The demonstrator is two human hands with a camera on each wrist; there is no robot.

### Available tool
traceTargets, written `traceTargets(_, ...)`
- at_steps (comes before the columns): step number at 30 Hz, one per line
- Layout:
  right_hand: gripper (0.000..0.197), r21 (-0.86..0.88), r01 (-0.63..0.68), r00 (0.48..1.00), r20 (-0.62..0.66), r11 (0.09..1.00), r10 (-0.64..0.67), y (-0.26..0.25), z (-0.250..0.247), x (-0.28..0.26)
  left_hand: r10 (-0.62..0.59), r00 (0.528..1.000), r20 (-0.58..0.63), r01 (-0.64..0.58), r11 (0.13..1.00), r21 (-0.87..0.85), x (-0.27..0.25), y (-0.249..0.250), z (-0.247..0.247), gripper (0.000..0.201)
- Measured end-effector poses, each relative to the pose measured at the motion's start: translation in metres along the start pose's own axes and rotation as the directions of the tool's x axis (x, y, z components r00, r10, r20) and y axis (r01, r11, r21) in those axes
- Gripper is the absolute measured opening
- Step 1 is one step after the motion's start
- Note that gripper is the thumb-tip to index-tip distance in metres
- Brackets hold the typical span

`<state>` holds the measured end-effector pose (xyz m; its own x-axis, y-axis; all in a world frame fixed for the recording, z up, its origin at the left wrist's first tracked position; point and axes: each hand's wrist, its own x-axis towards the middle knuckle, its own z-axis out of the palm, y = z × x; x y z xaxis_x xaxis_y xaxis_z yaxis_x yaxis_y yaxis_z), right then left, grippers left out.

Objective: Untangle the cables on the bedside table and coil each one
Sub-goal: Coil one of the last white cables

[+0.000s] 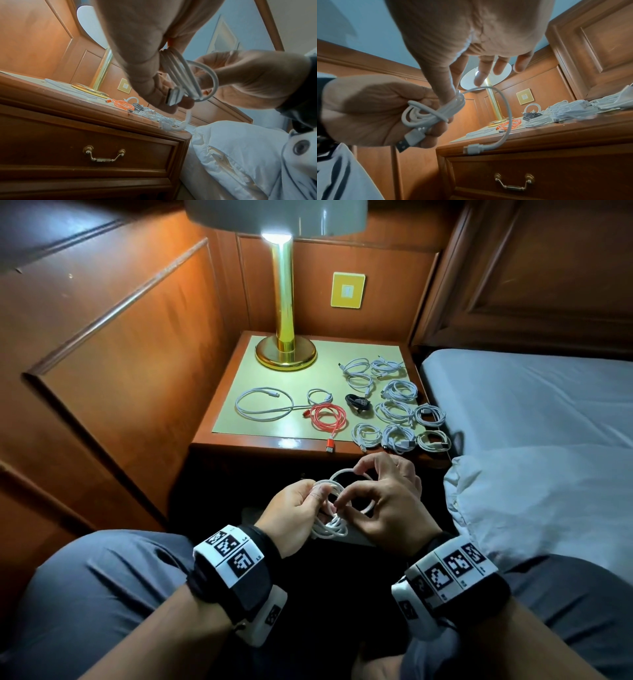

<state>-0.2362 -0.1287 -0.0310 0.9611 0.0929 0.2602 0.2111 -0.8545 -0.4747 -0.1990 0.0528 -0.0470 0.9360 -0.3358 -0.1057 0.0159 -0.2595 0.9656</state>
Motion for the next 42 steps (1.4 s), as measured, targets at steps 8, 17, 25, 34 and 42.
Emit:
traceTargets(8,0.026,-0.268,-0.116,0.979,0.131,0.956,0.156,-0.019,-0.008,0.002,0.016,0.998,-0.057,-0.020,0.997,-0.076,0.002,-0.001,0.006,0.038)
traceTargets(17,0.021,-0.254,-0.111,0.985,0.098,0.961,0.140,-0.023,-0.006,0.003,0.110,0.987,-0.115,-0.105,0.993,0.053,-0.001,-0.001,0.007,0.026)
traceTargets(25,0.008,0.015,-0.150,0.989,0.022,0.989,0.149,-0.014,0.001,0.002,0.125,0.985,-0.119,-0.130,0.991,-0.041,-0.004,0.005,0.005,0.027)
traceTargets(34,0.010,0.082,-0.178,0.973,0.160,0.981,0.163,-0.016,0.004,0.000,0.108,0.991,-0.075,-0.112,0.993,-0.048,-0.004,0.005,-0.001,0.028)
traceTargets(42,0.012,0.066,-0.213,0.976,0.052,0.975,0.210,-0.021,0.005,-0.001,0.080,0.996,-0.031,-0.083,0.988,-0.134,-0.002,0.007,-0.003,0.025)
